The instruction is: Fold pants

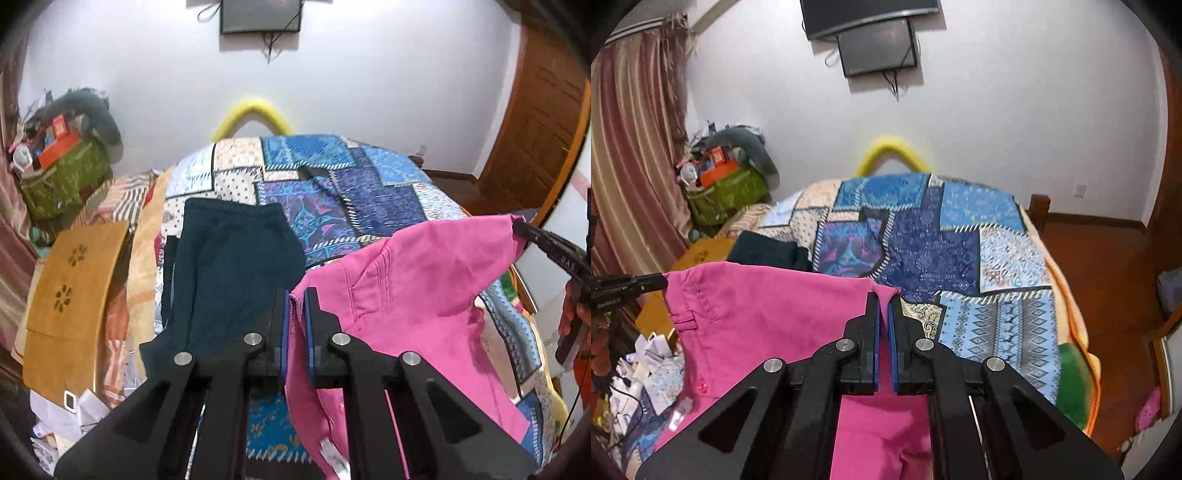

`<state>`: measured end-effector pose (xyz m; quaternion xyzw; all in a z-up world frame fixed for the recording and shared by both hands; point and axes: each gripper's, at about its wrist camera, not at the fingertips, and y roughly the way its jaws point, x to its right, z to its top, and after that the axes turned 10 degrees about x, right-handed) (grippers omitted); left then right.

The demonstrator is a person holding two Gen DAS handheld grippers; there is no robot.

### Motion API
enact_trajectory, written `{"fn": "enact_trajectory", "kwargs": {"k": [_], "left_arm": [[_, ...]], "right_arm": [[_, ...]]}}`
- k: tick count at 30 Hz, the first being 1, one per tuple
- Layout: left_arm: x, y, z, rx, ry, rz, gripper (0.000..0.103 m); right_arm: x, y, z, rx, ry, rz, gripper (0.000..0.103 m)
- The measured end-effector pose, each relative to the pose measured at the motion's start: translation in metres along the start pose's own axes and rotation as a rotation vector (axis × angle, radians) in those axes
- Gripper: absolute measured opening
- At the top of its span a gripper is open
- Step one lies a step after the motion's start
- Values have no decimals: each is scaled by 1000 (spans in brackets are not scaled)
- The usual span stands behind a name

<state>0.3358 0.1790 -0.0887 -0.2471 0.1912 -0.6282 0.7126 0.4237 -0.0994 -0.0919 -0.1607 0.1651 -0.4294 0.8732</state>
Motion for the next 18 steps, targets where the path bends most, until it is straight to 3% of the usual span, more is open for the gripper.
{"fn": "enact_trajectory", "kwargs": {"k": [7, 18], "left_arm": [[33, -62, -19, 48, 66, -42, 8], [65, -112, -83, 16, 123, -72, 8]], "right_arm": [[7, -50, -6, 24, 21, 8, 3], [8, -110, -59, -22, 45, 33, 3]]}}
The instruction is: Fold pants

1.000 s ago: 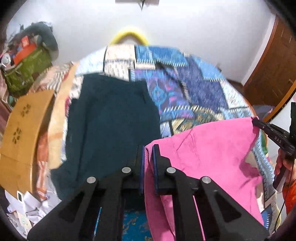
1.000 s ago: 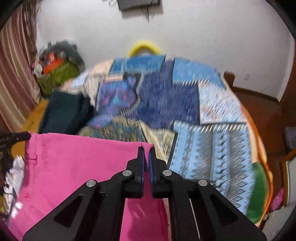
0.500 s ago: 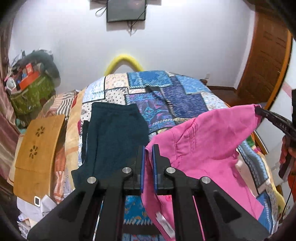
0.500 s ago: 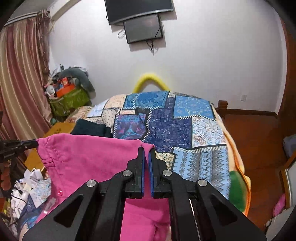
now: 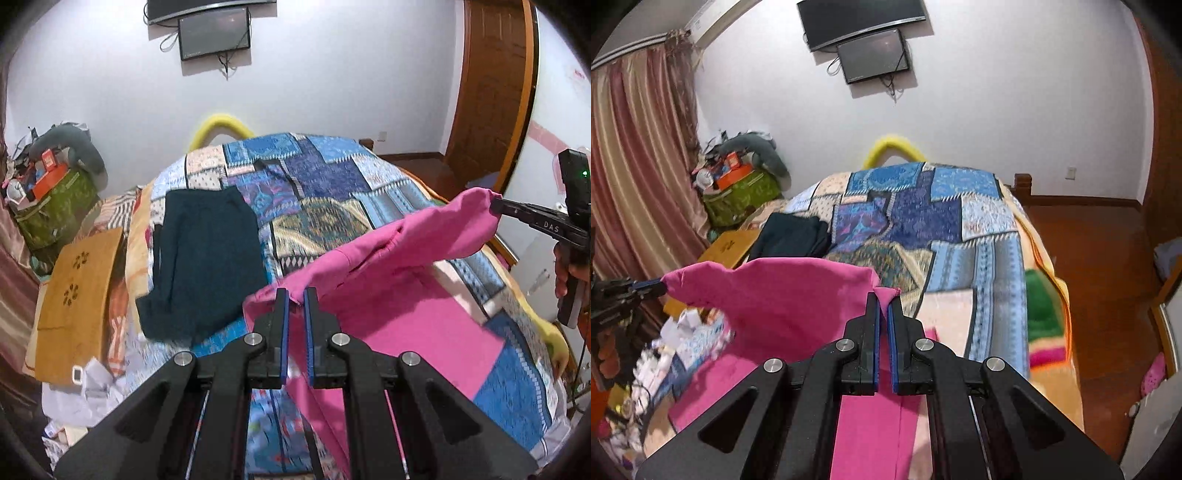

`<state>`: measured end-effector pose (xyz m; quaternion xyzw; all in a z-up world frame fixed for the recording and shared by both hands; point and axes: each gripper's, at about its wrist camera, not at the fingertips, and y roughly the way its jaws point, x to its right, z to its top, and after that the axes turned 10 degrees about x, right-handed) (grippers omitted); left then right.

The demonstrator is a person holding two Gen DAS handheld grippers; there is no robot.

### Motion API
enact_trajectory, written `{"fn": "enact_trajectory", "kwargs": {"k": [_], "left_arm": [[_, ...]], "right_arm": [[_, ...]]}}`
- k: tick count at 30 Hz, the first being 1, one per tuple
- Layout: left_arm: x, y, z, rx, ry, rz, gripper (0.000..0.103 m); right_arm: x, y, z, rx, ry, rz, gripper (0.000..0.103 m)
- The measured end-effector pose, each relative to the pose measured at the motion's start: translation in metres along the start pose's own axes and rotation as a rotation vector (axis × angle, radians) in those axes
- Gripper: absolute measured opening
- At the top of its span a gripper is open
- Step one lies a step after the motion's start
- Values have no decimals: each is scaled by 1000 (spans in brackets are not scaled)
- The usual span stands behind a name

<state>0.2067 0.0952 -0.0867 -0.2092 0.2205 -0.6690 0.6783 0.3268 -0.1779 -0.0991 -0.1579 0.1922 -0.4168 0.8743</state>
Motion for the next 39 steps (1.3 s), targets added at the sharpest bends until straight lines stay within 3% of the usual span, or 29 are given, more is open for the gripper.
{"fn": "enact_trajectory", "kwargs": {"k": [12, 17, 23, 26, 27, 29, 31, 36, 39], "left_arm": [[11, -6, -76, -148, -61, -32, 8], [18, -10, -92, -187, -54, -17, 8], [19, -23, -89, -162, -52, 28, 11], [20, -26, -82, -144, -34, 61, 27], [21, -27, -79, -131, -24, 67, 37], [23, -29, -74, -111, -10, 70, 51], [29, -28, -69, -98, 5, 67, 62], [51, -19, -63, -101, 71, 43, 82], [66, -11, -64, -107, 124, 25, 84]], "right_arm": [[-8, -25, -73, -105, -62, -13, 4], [-7, -30, -104, -143, -40, -31, 5], [-7, -40, -130, -184, -21, -45, 5], [-10, -51, -133, -185, -29, -55, 5], [-12, -54, -132, -180, -35, -57, 5], [-16, -63, -128, -160, -46, -58, 12], [-21, -69, -124, -140, -39, -47, 37], [-46, -61, -119, -140, -88, 0, 57], [-66, -47, -125, -163, -164, 21, 62]]}}
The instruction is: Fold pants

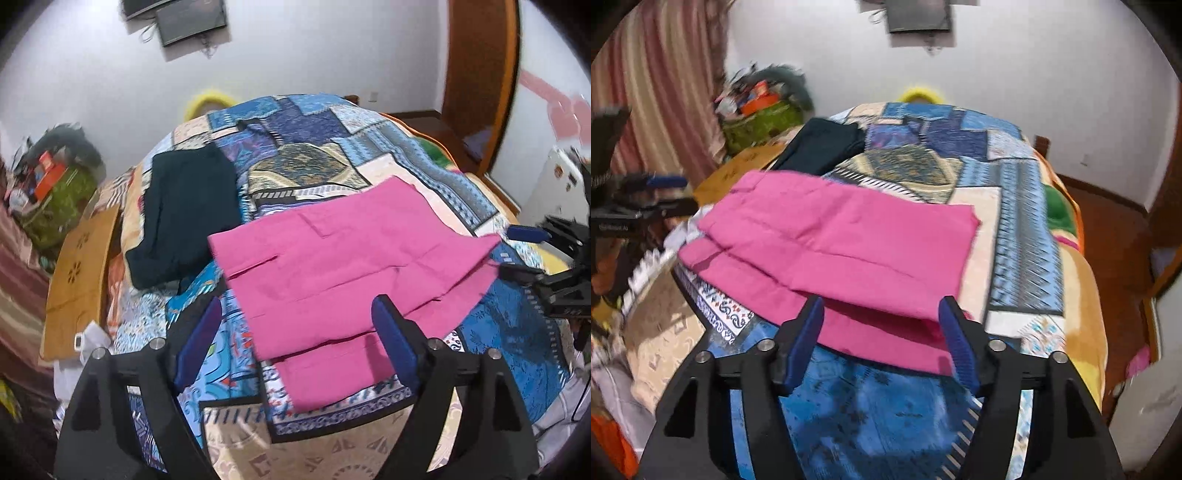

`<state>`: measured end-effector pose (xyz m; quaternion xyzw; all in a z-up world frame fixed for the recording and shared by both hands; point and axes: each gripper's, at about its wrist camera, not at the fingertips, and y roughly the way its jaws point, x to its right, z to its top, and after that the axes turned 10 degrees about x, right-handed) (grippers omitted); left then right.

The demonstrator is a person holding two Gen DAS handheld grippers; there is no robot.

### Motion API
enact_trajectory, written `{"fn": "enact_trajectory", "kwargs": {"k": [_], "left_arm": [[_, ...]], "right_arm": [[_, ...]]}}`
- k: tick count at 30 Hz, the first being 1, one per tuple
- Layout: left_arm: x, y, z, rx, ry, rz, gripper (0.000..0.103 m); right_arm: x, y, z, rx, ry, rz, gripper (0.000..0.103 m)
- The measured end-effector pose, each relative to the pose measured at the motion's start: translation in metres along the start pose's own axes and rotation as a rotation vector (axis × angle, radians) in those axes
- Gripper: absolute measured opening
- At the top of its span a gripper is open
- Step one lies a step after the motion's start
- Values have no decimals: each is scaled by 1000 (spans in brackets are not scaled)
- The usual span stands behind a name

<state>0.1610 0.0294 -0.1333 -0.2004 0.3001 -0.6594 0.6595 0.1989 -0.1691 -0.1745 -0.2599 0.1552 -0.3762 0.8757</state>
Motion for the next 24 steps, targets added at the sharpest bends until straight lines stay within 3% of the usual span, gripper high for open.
{"fn": "enact_trajectory", "kwargs": {"k": [7, 11, 17, 18, 20, 22, 24], "left_arm": [[27, 23, -5, -55, 72, -37, 85], [42, 33, -10, -72, 120, -49, 85], [55, 44, -13, -93, 122, -104, 82], [57, 45, -12, -90, 122, -105, 77], [59, 47, -11, -87, 129, -96, 65], [60, 48, -10, -66, 147, -70, 33], [60, 47, -7, -57, 148, -61, 19]], "right_arm": [[-19, 46, -5, -111, -115, -20, 62], [-21, 56, 0, -96, -126, -25, 60], [-21, 59, 14, -40, -33, 65, 18], [-20, 59, 16, -31, -6, 86, 10], [-17, 56, 19, -12, 42, 110, 8], [-16, 51, 23, 14, 54, 113, 6], [-17, 45, 27, 39, 48, 108, 6]]}}
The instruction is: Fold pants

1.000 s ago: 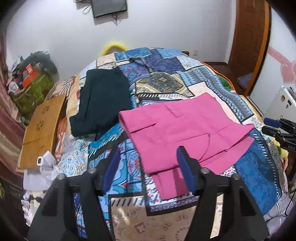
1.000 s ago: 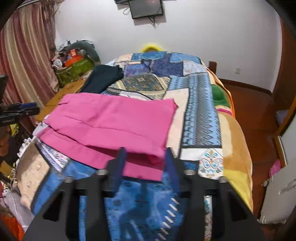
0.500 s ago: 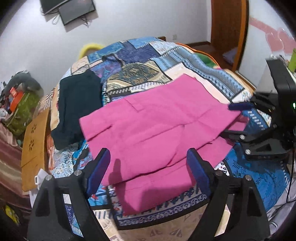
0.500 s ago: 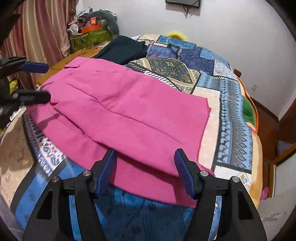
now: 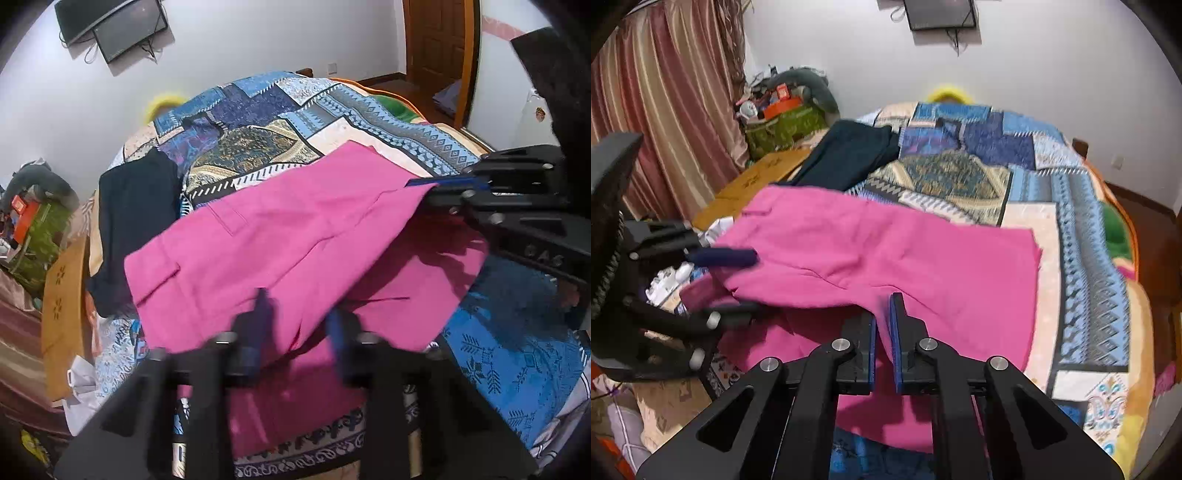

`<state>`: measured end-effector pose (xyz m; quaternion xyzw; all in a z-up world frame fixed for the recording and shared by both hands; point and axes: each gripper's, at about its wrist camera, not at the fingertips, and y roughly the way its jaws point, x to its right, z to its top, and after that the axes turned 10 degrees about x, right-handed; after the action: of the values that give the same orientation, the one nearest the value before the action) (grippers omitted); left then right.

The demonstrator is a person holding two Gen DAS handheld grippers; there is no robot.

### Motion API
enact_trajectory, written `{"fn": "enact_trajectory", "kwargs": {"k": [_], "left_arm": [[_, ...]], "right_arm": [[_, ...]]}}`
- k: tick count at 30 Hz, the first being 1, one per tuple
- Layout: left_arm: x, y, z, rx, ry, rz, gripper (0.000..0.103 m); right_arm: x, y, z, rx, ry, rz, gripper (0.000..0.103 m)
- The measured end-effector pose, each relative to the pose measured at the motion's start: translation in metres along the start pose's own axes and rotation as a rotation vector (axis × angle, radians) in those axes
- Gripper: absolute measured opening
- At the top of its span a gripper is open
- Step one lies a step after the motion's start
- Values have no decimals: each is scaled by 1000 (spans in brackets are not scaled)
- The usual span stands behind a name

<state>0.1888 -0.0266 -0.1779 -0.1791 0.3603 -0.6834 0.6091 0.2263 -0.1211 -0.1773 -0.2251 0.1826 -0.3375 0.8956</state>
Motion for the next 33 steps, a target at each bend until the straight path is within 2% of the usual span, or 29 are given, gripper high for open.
{"fn": "enact_trajectory", "kwargs": {"k": [1, 3, 8, 11, 18, 30, 32, 33], "left_arm": [[-1, -3, 2, 13, -13, -14, 13], [-1, -12, 7, 39, -24, -37, 10], [6, -31, 10, 72, -24, -97, 8], [12, -32, 7, 60, -22, -116, 8], [18, -22, -12, -10, -66, -156, 9], [9, -34, -30, -17, -120, -181, 30], [7, -38, -32, -23, -137, -192, 38], [5, -39, -32, -29, -146, -199, 47]], "right_arm": [[0, -2, 2, 9, -4, 0, 6], [-3, -8, 4, 24, -23, -6, 5], [-3, -24, 7, 60, -57, -21, 5], [-2, -31, 1, 55, -66, -21, 5], [-4, -26, -29, -23, -61, -15, 5], [-3, -15, -58, -128, 37, 6, 10], [-2, -19, -56, -138, 54, 10, 11], [0, -22, -55, -144, 74, 16, 11]]}}
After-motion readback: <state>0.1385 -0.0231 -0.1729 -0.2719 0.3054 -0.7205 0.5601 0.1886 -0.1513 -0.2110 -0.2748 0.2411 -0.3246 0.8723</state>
